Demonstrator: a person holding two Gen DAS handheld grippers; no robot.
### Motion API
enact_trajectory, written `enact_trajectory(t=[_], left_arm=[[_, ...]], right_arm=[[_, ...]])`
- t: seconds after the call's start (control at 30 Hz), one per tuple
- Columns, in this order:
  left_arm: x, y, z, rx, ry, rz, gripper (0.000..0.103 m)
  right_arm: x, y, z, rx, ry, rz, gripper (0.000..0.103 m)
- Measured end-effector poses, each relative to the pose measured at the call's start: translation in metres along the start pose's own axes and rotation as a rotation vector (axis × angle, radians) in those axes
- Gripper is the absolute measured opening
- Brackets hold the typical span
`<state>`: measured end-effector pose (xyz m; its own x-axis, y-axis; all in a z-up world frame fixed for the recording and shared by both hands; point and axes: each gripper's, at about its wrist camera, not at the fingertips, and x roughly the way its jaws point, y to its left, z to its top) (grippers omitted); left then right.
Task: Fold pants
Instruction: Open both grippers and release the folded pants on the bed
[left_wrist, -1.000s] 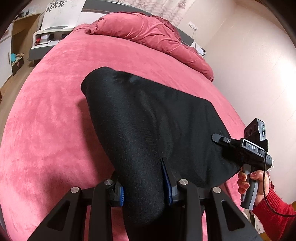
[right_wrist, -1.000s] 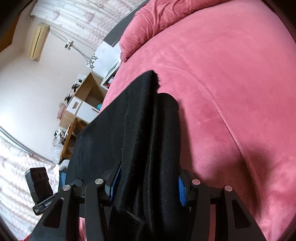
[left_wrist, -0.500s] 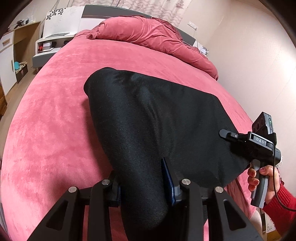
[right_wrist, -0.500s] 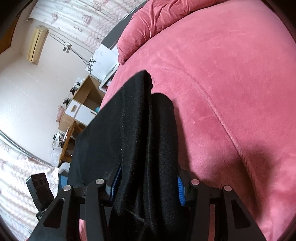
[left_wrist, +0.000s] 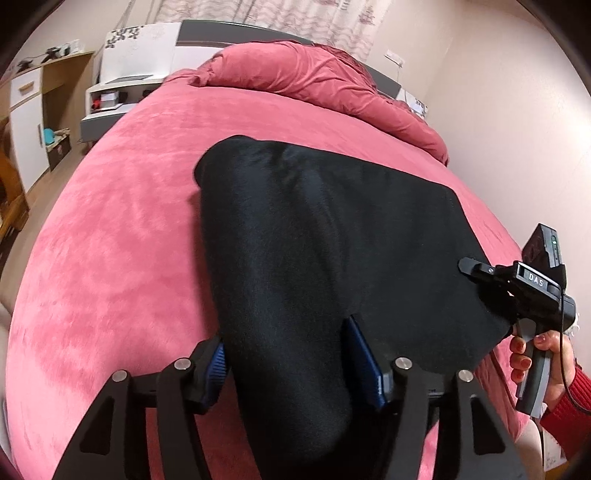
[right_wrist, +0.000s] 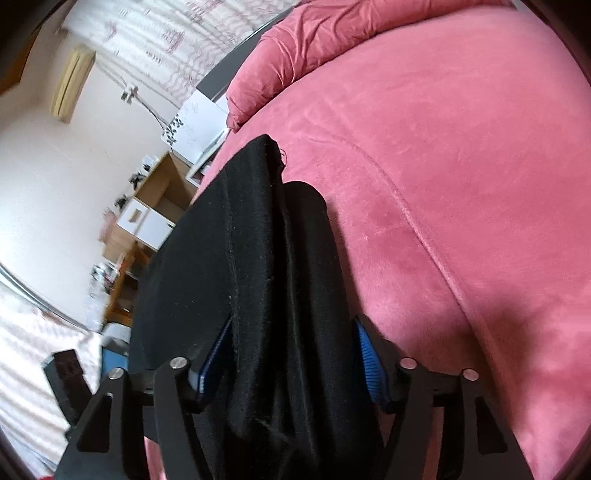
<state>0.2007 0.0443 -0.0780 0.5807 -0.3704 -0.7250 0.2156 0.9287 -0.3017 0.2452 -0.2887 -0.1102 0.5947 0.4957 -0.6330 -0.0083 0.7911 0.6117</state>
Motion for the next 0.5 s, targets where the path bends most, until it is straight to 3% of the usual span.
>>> enact_trajectory(t=[0.23, 0.4, 0.5], left_arm=[[-0.038, -0.002, -0.038, 0.045, -0.063, 0.060, 0.065], [-0.050, -0.014, -0.061, 0.132, -0.018, 0.089, 0.065], [-0.045, -0.024, -0.074, 0.153, 0.090, 0.118, 0.065]], right_arm=[[-0.036, -0.004, -0.022, -0.010, -0.071, -0.097, 0.081], [-0.059, 0.005, -0.046, -0.055, -0.081, -0.182, 0.081], [-0.072, 0.017, -0.063, -0.096, -0.093, -0.240, 0.081]])
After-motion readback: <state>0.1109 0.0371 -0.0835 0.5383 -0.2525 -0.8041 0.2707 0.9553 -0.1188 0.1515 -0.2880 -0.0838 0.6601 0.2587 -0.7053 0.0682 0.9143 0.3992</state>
